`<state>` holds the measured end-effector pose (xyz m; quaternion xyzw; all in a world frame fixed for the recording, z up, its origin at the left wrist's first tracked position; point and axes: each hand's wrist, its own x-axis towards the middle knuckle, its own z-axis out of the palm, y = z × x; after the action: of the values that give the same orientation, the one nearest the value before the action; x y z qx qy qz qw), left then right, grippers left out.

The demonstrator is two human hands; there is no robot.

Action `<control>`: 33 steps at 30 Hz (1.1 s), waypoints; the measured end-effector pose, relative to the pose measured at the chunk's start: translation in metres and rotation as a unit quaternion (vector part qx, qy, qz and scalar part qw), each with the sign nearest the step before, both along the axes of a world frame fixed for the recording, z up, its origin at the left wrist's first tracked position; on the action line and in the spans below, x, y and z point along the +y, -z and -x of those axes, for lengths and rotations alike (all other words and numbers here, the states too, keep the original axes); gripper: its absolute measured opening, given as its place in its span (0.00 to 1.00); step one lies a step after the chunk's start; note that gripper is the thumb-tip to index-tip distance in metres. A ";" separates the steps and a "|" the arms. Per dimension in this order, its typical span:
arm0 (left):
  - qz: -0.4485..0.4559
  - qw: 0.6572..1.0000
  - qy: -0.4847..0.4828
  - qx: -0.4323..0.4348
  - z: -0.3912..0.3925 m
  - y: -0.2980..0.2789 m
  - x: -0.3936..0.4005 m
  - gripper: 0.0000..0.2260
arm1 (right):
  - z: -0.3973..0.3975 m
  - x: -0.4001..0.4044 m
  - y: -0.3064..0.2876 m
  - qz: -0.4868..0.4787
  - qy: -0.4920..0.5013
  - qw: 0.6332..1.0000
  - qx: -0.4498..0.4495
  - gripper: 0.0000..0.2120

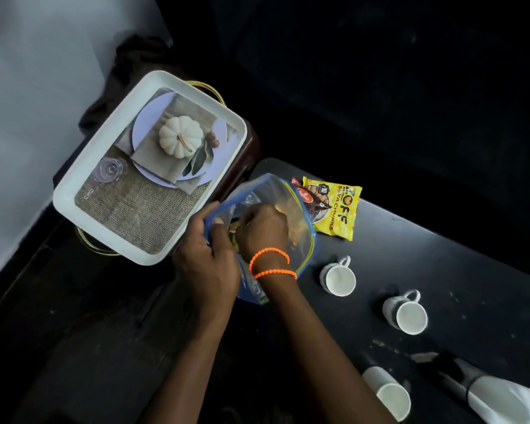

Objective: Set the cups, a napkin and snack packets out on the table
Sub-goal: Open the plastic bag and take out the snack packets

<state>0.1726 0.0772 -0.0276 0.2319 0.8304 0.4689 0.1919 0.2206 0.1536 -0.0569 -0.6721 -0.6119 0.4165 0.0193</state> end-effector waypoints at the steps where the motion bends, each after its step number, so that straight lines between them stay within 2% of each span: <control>1: 0.003 1.000 0.000 0.005 0.002 0.000 0.001 0.14 | 0.002 -0.001 0.004 -0.016 -0.008 1.000 -0.005 0.07; 4: 0.004 1.000 0.006 -0.016 0.002 -0.004 0.002 0.14 | 0.006 -0.007 0.025 0.087 -0.047 0.994 -0.049 0.34; 5: 0.002 1.000 0.015 -0.014 0.001 -0.005 0.001 0.14 | 0.007 -0.008 0.032 0.108 -0.052 0.991 -0.058 0.38; 8: 0.007 0.999 0.032 -0.015 -0.002 -0.008 -0.001 0.15 | 0.009 -0.012 0.042 0.098 -0.029 0.994 -0.029 0.36; 12: 0.012 1.000 0.018 -0.009 0.000 -0.006 -0.006 0.15 | 0.008 -0.014 0.032 0.007 -0.058 0.998 -0.034 0.35; 15: 0.018 1.000 0.004 0.005 0.008 -0.001 -0.007 0.13 | -0.002 -0.017 0.002 -0.005 -0.055 0.998 0.016 0.14; 16: 0.016 1.000 -0.004 0.000 0.011 -0.002 -0.007 0.13 | -0.009 -0.020 -0.008 0.007 -0.052 0.998 0.025 0.11; 18: -0.003 1.000 -0.004 -0.005 0.015 -0.007 -0.009 0.14 | -0.032 -0.025 -0.034 -0.003 -0.057 0.998 0.007 0.14; 21: -0.022 0.998 0.058 0.011 0.013 -0.017 -0.008 0.14 | -0.060 -0.037 -0.069 0.001 -0.102 0.995 -0.019 0.30; 22: -0.022 0.997 0.074 0.015 0.011 -0.018 -0.006 0.13 | -0.064 -0.039 -0.072 -0.003 -0.069 0.998 0.003 0.29; 24: -0.016 0.996 0.083 0.011 0.009 -0.018 -0.001 0.12 | -0.061 -0.034 -0.060 -0.026 0.030 0.997 0.060 0.18; 25: -0.009 0.997 0.082 0.006 0.008 -0.017 0.002 0.11 | -0.055 -0.029 -0.046 -0.022 0.032 0.998 0.058 0.18; 28: 0.023 0.997 0.072 -0.009 0.007 -0.010 0.007 0.10 | -0.034 -0.017 -0.003 0.081 0.008 0.996 0.019 0.28; 31: 0.045 0.997 0.065 -0.011 0.005 -0.002 0.006 0.11 | -0.009 -0.018 0.027 0.083 0.058 0.994 0.031 0.26; 33: 0.044 0.996 0.072 -0.004 0.004 0.001 0.003 0.11 | 0.006 -0.023 0.040 0.096 0.019 0.995 -0.013 0.26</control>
<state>0.1683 0.0805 -0.0289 0.2802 0.8306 0.4179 0.2385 0.2144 0.1304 -0.0974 -0.6876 -0.5564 0.4641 -0.0458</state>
